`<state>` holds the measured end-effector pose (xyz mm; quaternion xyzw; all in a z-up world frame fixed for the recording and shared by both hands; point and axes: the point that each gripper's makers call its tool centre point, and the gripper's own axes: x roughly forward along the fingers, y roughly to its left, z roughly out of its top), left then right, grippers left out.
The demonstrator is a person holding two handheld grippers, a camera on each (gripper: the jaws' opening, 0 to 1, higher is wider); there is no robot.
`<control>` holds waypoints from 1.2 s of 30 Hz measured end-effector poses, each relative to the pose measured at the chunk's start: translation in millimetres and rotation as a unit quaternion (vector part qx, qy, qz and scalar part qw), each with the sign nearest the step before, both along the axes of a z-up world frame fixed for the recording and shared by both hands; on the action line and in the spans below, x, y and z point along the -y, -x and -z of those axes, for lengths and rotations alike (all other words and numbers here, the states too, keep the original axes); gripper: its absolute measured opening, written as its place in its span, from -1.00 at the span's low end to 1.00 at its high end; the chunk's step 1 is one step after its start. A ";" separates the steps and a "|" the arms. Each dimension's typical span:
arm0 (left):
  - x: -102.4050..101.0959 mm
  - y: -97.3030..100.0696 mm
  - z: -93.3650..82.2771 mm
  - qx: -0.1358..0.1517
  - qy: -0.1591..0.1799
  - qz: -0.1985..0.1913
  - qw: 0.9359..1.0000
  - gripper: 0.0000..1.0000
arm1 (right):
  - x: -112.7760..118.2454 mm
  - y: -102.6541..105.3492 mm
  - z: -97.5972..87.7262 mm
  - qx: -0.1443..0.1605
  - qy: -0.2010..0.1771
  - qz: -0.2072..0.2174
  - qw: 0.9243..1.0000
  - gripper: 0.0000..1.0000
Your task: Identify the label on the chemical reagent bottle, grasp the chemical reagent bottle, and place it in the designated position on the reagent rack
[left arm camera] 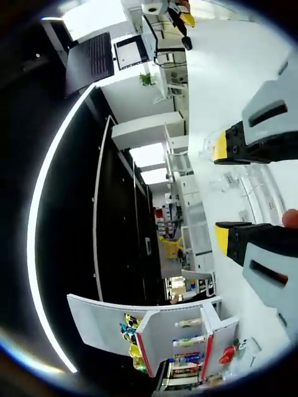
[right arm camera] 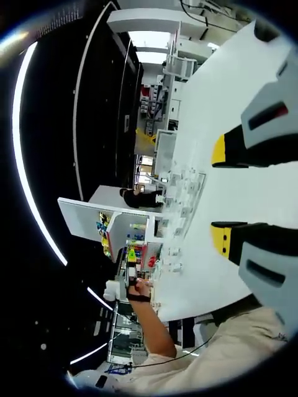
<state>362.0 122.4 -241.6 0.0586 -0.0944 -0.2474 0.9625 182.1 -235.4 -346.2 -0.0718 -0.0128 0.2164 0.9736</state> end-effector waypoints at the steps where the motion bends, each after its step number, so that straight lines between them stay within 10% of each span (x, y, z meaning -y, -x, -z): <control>1: -3.4 3.5 1.2 0.000 0.002 0.000 1.000 -0.25 | 0.7 -0.1 -0.1 0.001 0.001 0.000 1.000 -0.32; 36: -90.5 88.8 51.7 -0.004 0.006 -0.042 0.999 -0.25 | -16.0 2.0 0.8 -0.001 0.015 -0.020 1.000 -0.31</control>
